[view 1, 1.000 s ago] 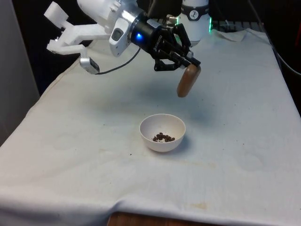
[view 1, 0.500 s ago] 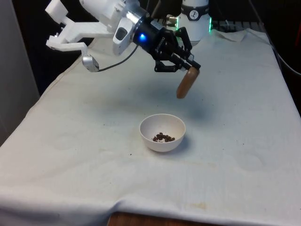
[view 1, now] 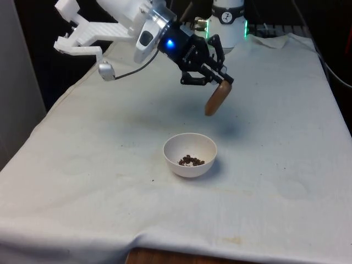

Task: Pour the coffee beans from the cup into the bowl.

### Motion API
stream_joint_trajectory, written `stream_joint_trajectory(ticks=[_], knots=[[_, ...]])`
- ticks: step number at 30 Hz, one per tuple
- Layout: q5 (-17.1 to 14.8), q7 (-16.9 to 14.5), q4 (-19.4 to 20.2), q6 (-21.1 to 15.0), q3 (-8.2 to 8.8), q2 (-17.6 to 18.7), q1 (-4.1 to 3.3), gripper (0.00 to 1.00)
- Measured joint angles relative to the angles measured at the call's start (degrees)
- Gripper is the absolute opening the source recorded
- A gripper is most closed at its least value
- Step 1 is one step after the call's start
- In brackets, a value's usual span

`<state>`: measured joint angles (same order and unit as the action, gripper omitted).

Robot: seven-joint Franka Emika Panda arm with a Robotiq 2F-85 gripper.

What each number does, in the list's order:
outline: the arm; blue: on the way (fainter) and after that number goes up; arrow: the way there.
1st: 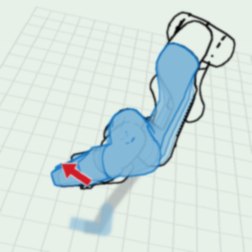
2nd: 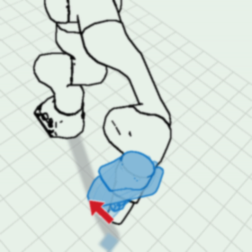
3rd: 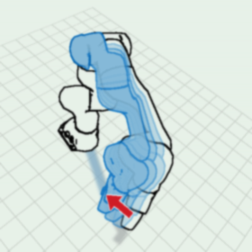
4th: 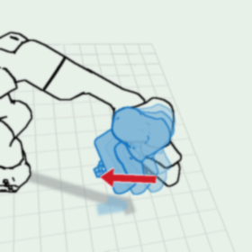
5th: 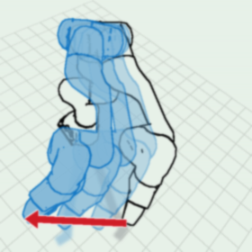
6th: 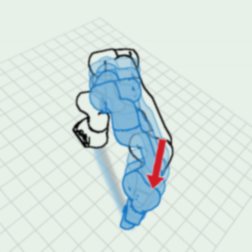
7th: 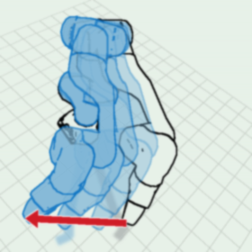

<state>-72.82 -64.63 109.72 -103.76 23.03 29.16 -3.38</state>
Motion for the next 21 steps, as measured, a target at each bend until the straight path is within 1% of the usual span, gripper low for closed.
stream_joint_trajectory(ticks=[5, 8, 13, 19, 21], knots=[[1.5, -0.5, 0.1, -0.5, -0.06, -0.1, -0.11, 0.0], [3.0, -0.9, 0.1, -1.1, -0.11, -0.1, -0.34, 0.0], [5.2, -1.3, 0.1, -1.9, -0.17, -0.2, -0.52, 0.0], [6.7, -1.7, 0.1, -2.5, -0.29, -0.2, -0.69, 0.0], [7.8, -1.8, 0.1, -3.2, -0.46, -0.3, -0.74, 0.0]])
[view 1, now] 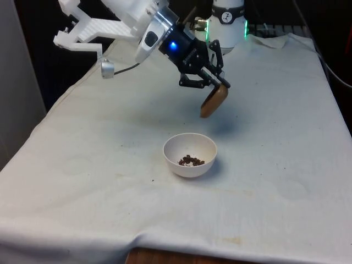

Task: Pour the coffee beans from the cup into the bowl.

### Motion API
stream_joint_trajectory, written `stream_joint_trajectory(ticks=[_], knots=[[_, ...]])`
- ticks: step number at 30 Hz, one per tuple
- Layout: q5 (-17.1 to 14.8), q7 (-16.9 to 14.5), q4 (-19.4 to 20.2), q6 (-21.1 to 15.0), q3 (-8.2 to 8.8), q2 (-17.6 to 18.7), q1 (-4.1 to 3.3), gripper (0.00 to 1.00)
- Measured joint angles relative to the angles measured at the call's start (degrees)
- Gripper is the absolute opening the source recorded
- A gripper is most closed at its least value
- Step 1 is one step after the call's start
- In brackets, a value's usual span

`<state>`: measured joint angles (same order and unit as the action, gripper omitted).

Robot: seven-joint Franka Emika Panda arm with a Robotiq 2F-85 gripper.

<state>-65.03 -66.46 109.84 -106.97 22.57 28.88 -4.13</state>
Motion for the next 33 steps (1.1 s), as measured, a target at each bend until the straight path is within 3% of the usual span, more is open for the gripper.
stream_joint_trajectory(ticks=[21, 33], knots=[[4.7, -2.9, -0.1, -5.2, -1.6, -0.1, 0.0, 0.0], [9.1, -4.1, 0.1, -7.3, -2.01, -0.2, -0.11, 0.0]])
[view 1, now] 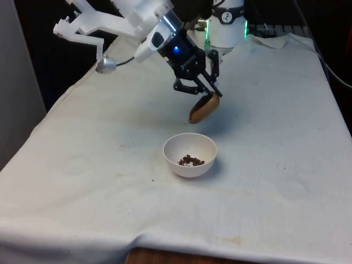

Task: Pour the coffee beans from the cup into the bowl.

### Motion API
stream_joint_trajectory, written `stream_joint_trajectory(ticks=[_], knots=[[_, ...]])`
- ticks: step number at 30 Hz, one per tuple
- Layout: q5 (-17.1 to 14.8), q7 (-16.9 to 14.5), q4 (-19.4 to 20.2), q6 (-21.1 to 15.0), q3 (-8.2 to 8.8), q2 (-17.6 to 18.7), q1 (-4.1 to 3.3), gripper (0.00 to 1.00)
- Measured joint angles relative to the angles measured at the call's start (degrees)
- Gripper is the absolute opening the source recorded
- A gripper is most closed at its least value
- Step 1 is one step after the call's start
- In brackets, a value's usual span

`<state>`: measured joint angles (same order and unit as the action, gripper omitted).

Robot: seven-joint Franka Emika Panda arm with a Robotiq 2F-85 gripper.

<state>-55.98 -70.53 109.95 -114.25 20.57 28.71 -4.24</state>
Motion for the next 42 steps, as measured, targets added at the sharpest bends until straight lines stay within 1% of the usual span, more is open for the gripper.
stream_joint_trajectory(ticks=[3, 4, 9, 11, 17, 20, 24, 42], knots=[[0.6, -0.4, 0.2, -0.3, 0.0, -0.1, 0.0, 0.0], [1.3, -0.7, 0.6, -0.6, 0.0, -0.3, -0.06, 0.0], [3.0, -1.5, 1.4, -1.4, 0.0, -0.8, -0.11, 0.0], [3.0, -1.5, 1.4, -1.4, 0.0, -0.8, -0.11, 0.0], [5.7, -2.6, 2.2, -3.0, -0.17, -1.3, -0.17, 0.0], [6.4, -3.0, 2.4, -3.4, -0.23, -1.4, -0.17, 0.0], [7.6, -4.0, 3.0, -4.9, -0.4, -1.7, -0.17, 0.0], [12.9, -7.1, 4.4, -7.9, -0.69, -2.3, -0.17, 0.0]])
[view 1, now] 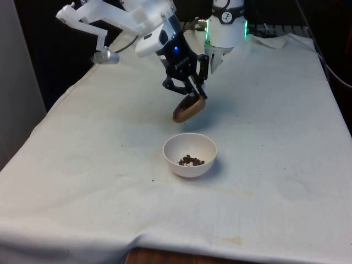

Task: Pour the coffee beans from the cup into the bowl.

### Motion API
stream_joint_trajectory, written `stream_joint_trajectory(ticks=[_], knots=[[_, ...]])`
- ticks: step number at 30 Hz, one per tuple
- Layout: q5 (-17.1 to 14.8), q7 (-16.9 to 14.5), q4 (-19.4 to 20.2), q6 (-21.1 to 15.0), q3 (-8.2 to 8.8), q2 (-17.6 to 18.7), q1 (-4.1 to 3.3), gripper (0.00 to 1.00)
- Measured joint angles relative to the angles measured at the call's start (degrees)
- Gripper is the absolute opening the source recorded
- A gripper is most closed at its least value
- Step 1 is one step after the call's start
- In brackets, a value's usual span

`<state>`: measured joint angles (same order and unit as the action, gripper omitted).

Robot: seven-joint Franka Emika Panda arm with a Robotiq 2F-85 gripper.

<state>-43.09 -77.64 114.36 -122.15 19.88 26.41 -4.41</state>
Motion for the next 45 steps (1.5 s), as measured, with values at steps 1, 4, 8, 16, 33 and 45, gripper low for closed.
stream_joint_trajectory(ticks=[1, 4, 8, 16, 33, 45], knots=[[0.0, 0.0, 0.0, 0.0, 0.0, 0.0, 0.0, 0.0], [0.6, -0.3, 0.1, -0.3, 0.0, -0.1, 0.0, 0.0], [1.4, -1.5, 0.4, -1.3, -0.06, -0.1, -0.06, 0.0], [2.5, -2.5, 2.8, -4.8, -0.8, -1.3, -0.11, 0.0], [2.7, -5.8, 8.3, -13.5, -2.86, -4.1, -0.11, 0.0], [2.9, -8.1, 11.1, -19.1, -4.18, -5.2, -0.11, 0.0]])
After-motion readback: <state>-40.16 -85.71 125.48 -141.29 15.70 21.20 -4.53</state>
